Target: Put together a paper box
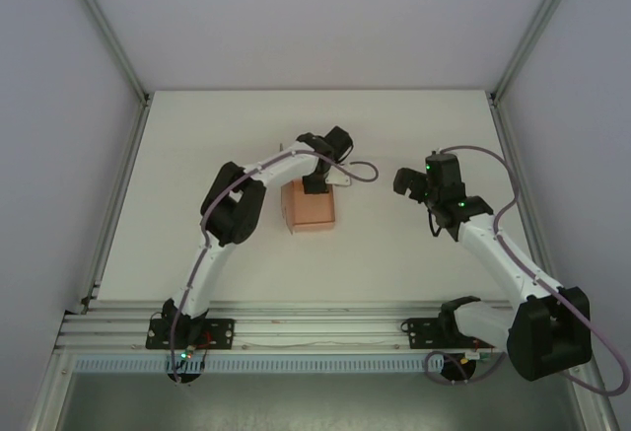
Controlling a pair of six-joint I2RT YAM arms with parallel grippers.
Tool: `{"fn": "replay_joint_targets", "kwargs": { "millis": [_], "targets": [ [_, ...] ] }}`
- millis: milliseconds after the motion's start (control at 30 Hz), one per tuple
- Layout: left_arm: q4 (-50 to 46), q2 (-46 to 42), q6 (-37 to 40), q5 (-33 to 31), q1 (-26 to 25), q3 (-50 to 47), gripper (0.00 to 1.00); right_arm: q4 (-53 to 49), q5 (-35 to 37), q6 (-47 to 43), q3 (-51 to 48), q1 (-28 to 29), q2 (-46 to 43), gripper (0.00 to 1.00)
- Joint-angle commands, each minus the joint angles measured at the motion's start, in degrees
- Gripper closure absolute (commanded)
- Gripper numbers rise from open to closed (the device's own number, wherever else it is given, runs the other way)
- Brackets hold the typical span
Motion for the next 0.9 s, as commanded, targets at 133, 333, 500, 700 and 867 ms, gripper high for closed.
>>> {"fn": "replay_joint_targets", "kwargs": {
  "millis": [133, 333, 500, 700, 867],
  "targets": [
    [29.4, -4.0, 3.0, -12.3, -2.7, -17.8, 1.0, -0.2, 0.5, 0.4, 1.1, -0.3, -1.9, 0.0],
    [43.2, -4.5, 11.9, -18.4, -4.9, -27.0, 1.0, 0.5, -0.5, 1.1, 0.1, -0.3, -2.3, 0.0],
    [40.6, -6.5, 9.8, -15.6, -5.5, -25.8, 1.0, 0.7, -0.5, 1.4, -0.6, -0.3, -3.0, 0.0],
    [32.3, -11.2, 6.8, -8.9, -5.7, -23.0, 0.38, -0.3, -1.1, 0.8, -0.1, -0.3, -3.7, 0.0],
    [28.2, -18.2, 5.2, -5.3, -5.8, -22.3, 0.28, -2.4, -1.9, -0.8, 1.3, -0.3, -3.6, 0.0]
  ]
}}
